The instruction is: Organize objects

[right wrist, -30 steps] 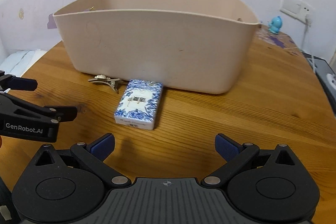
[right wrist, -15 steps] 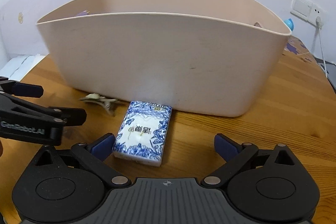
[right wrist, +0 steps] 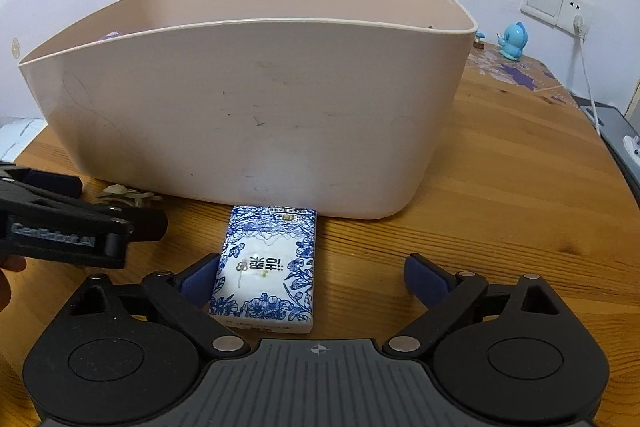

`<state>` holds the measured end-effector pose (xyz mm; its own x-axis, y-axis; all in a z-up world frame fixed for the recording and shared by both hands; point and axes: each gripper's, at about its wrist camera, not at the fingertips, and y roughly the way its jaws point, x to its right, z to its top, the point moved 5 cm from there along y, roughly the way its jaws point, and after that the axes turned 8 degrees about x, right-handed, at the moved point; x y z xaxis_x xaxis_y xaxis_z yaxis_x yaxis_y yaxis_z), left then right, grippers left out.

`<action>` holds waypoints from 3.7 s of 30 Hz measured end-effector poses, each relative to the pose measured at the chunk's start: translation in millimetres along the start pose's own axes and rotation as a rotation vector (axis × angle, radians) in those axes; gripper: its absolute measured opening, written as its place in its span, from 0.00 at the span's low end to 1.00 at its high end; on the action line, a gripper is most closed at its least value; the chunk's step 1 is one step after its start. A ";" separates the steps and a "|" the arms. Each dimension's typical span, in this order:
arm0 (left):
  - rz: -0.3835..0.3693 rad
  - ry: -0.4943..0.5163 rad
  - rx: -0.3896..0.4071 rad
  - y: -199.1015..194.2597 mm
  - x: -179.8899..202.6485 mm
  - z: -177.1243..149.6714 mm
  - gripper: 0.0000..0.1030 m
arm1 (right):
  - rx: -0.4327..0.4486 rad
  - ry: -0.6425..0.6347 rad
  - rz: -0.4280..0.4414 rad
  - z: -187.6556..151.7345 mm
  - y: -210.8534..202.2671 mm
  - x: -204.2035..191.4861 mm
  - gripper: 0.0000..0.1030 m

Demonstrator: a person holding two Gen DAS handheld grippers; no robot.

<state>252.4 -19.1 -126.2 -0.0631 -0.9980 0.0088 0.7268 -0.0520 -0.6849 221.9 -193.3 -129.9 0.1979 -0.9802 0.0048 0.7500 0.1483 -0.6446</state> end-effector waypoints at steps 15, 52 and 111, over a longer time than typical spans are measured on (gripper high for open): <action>0.017 -0.003 0.030 -11.6 -2.3 -2.5 0.55 | 0.024 -0.053 0.036 -3.9 -20.6 -18.9 0.42; 0.051 0.072 0.347 -148.6 -6.4 60.5 0.54 | 0.429 -0.042 -0.023 98.5 -170.2 9.8 0.42; 0.074 0.029 0.259 -146.7 -11.4 65.3 0.84 | 0.330 0.010 -0.047 91.7 -168.8 -2.1 0.98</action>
<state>191.1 -2.5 21.8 -0.0197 -0.9981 -0.0578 0.8807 0.0100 -0.4736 152.7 -204.2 49.0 0.1533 -0.9880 0.0200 0.9225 0.1358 -0.3612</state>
